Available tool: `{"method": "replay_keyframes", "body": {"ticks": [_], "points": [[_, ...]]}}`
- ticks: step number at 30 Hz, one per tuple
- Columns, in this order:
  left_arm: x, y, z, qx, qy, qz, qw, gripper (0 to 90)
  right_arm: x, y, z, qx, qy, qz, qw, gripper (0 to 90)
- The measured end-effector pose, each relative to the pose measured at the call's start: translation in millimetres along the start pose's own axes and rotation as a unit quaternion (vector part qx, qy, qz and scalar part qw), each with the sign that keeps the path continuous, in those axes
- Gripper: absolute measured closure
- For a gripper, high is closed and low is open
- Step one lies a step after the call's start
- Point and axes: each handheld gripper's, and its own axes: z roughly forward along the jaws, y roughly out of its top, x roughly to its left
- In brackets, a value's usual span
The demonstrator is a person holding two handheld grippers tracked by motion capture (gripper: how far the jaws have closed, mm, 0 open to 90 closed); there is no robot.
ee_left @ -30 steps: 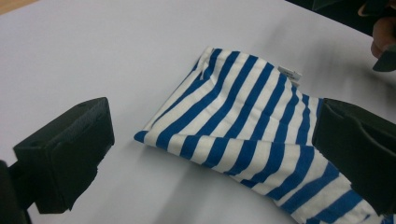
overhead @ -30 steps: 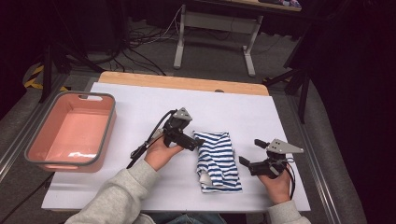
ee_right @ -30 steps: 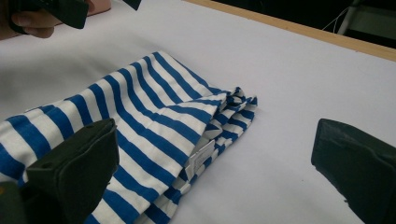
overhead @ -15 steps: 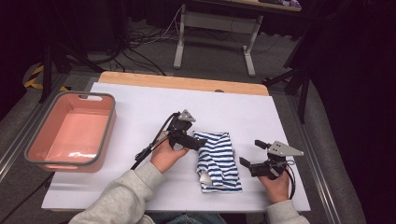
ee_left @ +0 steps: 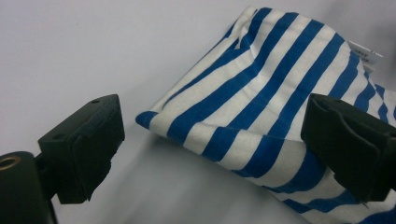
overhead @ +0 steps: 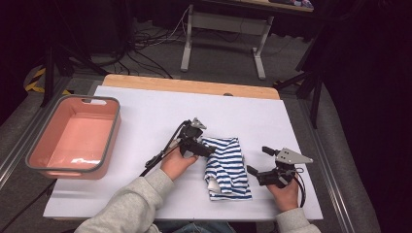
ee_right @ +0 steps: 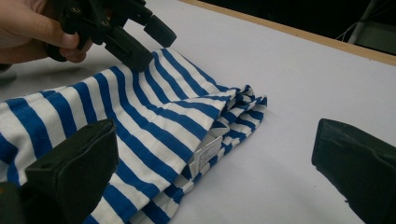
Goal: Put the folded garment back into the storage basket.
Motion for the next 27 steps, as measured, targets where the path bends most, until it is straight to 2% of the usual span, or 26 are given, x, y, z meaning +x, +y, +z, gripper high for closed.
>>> {"method": "replay_keyframes", "body": {"ticks": [4, 14, 18, 21, 27], "points": [[-2.1, -2.1, 6.2, 0.018, 0.000, 0.003, 0.9998, 8.9, 0.4, 0.4, -0.2, -0.002, 0.002, 0.000, 1.0000, 0.9], [-3.4, -5.8, 13.5, 0.043, 0.013, 0.011, 0.9989, 9.2, 0.9, 1.1, -0.9, -0.003, 0.004, -0.002, 1.0000, 0.9], [-5.3, -6.3, 14.9, 0.047, 0.020, 0.023, 0.9984, 9.2, 1.1, 1.2, -0.8, -0.004, 0.005, -0.003, 1.0000, 0.9], [-10.1, -6.7, 17.0, 0.057, 0.039, 0.045, 0.9966, 9.1, 1.4, 1.3, -0.4, -0.003, 0.007, -0.003, 1.0000, 0.9], [-12.2, -7.0, 18.0, 0.060, 0.047, 0.051, 0.9958, 9.7, 1.6, 1.2, 0.9, 0.001, 0.011, -0.002, 0.9999, 0.9]]}}
